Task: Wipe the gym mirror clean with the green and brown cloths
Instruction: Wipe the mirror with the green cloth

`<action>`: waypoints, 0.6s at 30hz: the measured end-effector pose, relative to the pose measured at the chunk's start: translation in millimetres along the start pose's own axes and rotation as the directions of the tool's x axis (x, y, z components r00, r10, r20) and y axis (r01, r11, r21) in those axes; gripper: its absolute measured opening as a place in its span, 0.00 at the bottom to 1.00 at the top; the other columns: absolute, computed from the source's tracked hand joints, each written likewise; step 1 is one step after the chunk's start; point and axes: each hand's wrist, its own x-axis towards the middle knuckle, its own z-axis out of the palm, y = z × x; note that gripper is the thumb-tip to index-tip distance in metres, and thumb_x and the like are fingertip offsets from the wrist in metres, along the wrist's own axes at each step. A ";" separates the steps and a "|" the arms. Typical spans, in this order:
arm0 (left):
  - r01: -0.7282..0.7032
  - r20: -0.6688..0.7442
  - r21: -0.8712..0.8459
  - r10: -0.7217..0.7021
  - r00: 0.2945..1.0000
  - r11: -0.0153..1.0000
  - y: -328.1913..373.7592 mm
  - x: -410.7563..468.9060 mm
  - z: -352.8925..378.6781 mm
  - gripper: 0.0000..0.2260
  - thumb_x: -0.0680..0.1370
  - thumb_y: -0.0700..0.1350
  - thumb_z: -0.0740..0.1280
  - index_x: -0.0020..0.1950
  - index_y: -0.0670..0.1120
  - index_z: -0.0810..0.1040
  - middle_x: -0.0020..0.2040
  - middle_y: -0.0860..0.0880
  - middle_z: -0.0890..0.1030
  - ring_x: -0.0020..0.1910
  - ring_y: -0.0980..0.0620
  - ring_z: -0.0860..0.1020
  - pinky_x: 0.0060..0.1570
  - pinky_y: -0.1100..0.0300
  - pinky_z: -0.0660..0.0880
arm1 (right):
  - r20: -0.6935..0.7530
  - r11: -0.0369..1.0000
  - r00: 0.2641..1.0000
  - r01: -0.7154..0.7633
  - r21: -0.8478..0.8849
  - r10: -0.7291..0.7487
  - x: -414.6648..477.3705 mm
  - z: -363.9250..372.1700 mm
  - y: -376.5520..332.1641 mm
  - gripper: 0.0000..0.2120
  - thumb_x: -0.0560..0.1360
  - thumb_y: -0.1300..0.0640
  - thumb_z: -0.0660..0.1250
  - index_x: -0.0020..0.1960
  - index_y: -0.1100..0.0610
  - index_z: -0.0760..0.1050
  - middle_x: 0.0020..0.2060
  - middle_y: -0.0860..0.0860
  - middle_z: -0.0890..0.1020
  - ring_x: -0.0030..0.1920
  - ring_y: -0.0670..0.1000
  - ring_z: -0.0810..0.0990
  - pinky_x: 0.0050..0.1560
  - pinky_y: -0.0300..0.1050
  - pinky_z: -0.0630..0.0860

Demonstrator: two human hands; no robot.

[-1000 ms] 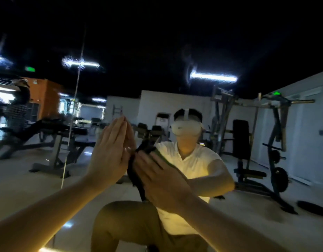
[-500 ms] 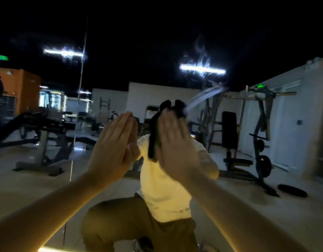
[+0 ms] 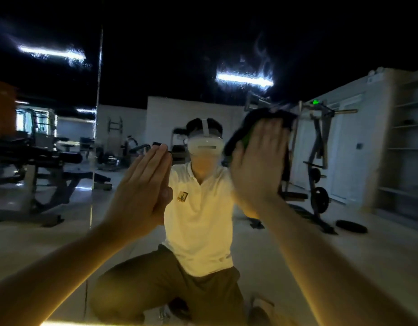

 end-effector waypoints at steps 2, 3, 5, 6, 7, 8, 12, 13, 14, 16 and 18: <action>0.043 -0.075 -0.068 -0.049 0.996 0.997 -3.9 -6.3 -2.7 0.28 0.82 0.45 0.59 0.82 0.39 0.59 0.82 0.39 0.61 0.81 0.42 0.59 0.79 0.44 0.56 | 0.044 0.969 0.968 0.243 0.053 -0.245 -41.5 12.6 -44.1 0.31 0.85 0.45 0.45 0.82 0.63 0.46 0.81 0.64 0.49 0.82 0.63 0.48 0.81 0.65 0.47; 0.083 -0.103 -0.100 -0.093 0.990 0.991 -5.2 -10.7 -3.9 0.28 0.83 0.45 0.58 0.82 0.39 0.59 0.82 0.39 0.60 0.81 0.42 0.59 0.79 0.44 0.56 | 0.093 0.914 0.910 0.395 0.092 -0.403 -67.5 18.0 -61.0 0.32 0.85 0.46 0.49 0.82 0.62 0.46 0.82 0.63 0.47 0.83 0.62 0.45 0.81 0.64 0.47; 0.124 -0.115 -0.139 -0.140 0.983 0.983 -7.6 -21.4 -2.7 0.28 0.84 0.50 0.54 0.82 0.37 0.58 0.83 0.39 0.58 0.82 0.40 0.58 0.79 0.40 0.58 | 0.157 0.707 0.690 0.692 0.147 -0.707 -114.7 25.8 -72.0 0.32 0.85 0.47 0.55 0.83 0.61 0.53 0.82 0.60 0.54 0.83 0.60 0.48 0.81 0.61 0.50; 0.103 -0.119 -0.133 -0.119 0.986 0.986 -8.7 -26.4 -0.6 0.29 0.85 0.52 0.53 0.82 0.36 0.58 0.83 0.38 0.57 0.81 0.38 0.59 0.77 0.37 0.60 | 0.165 0.612 0.591 0.779 0.135 -0.789 -128.5 29.8 -62.5 0.30 0.85 0.47 0.56 0.82 0.61 0.57 0.82 0.59 0.58 0.83 0.59 0.50 0.81 0.60 0.51; 0.063 -0.128 -0.113 -0.078 0.989 0.992 -9.3 -30.7 2.7 0.30 0.85 0.52 0.54 0.81 0.35 0.58 0.83 0.37 0.56 0.80 0.36 0.61 0.75 0.35 0.63 | 0.163 0.588 0.567 0.798 0.132 -0.807 -134.3 31.1 -44.6 0.29 0.84 0.47 0.57 0.81 0.60 0.60 0.81 0.58 0.62 0.82 0.59 0.53 0.81 0.59 0.51; 0.032 -0.134 -0.087 -0.044 0.990 0.996 -8.3 -34.0 6.5 0.30 0.84 0.52 0.55 0.81 0.34 0.58 0.82 0.36 0.57 0.79 0.34 0.61 0.74 0.34 0.64 | 0.158 0.642 0.623 0.753 0.145 -0.766 -134.2 29.9 -21.8 0.29 0.83 0.48 0.58 0.81 0.60 0.62 0.80 0.58 0.64 0.82 0.58 0.56 0.82 0.59 0.51; 0.067 -0.101 0.025 -0.064 0.993 0.997 3.8 -37.3 24.4 0.33 0.84 0.54 0.57 0.81 0.32 0.56 0.82 0.33 0.55 0.82 0.36 0.54 0.78 0.36 0.57 | 0.164 0.968 0.955 0.248 0.018 -0.248 -110.5 9.4 89.2 0.33 0.82 0.48 0.54 0.83 0.61 0.52 0.82 0.61 0.54 0.83 0.59 0.49 0.81 0.63 0.52; 0.081 -0.096 0.039 -0.077 0.992 0.996 5.4 -36.8 27.6 0.34 0.84 0.54 0.57 0.81 0.32 0.56 0.82 0.33 0.55 0.83 0.36 0.54 0.79 0.36 0.57 | 0.129 0.997 0.988 0.082 0.005 -0.082 -105.0 7.2 108.0 0.33 0.83 0.48 0.51 0.83 0.63 0.49 0.82 0.62 0.52 0.83 0.60 0.48 0.81 0.64 0.53; 0.086 -0.090 0.044 -0.082 0.993 0.995 5.9 -36.3 29.7 0.34 0.84 0.54 0.58 0.81 0.32 0.56 0.82 0.32 0.55 0.83 0.36 0.53 0.78 0.36 0.57 | 0.095 0.997 0.992 -0.083 0.004 0.082 -101.0 6.5 115.9 0.33 0.84 0.49 0.49 0.83 0.65 0.48 0.82 0.63 0.51 0.83 0.61 0.49 0.80 0.64 0.53; 0.075 -0.089 0.037 -0.071 0.993 0.997 4.6 -36.6 30.9 0.34 0.84 0.54 0.58 0.81 0.31 0.57 0.82 0.32 0.55 0.83 0.36 0.53 0.78 0.36 0.57 | 0.058 0.944 0.944 -0.327 0.032 0.325 -99.8 14.1 96.5 0.32 0.84 0.50 0.48 0.82 0.68 0.51 0.81 0.66 0.55 0.82 0.63 0.53 0.79 0.66 0.54; 0.048 -0.081 0.018 -0.046 0.996 0.999 1.1 -37.7 26.2 0.33 0.83 0.52 0.59 0.81 0.32 0.57 0.82 0.32 0.56 0.82 0.36 0.54 0.79 0.37 0.56 | 0.029 0.941 0.943 -0.334 0.056 0.333 -108.5 22.6 46.9 0.30 0.85 0.49 0.47 0.78 0.70 0.60 0.76 0.69 0.64 0.78 0.67 0.61 0.78 0.68 0.58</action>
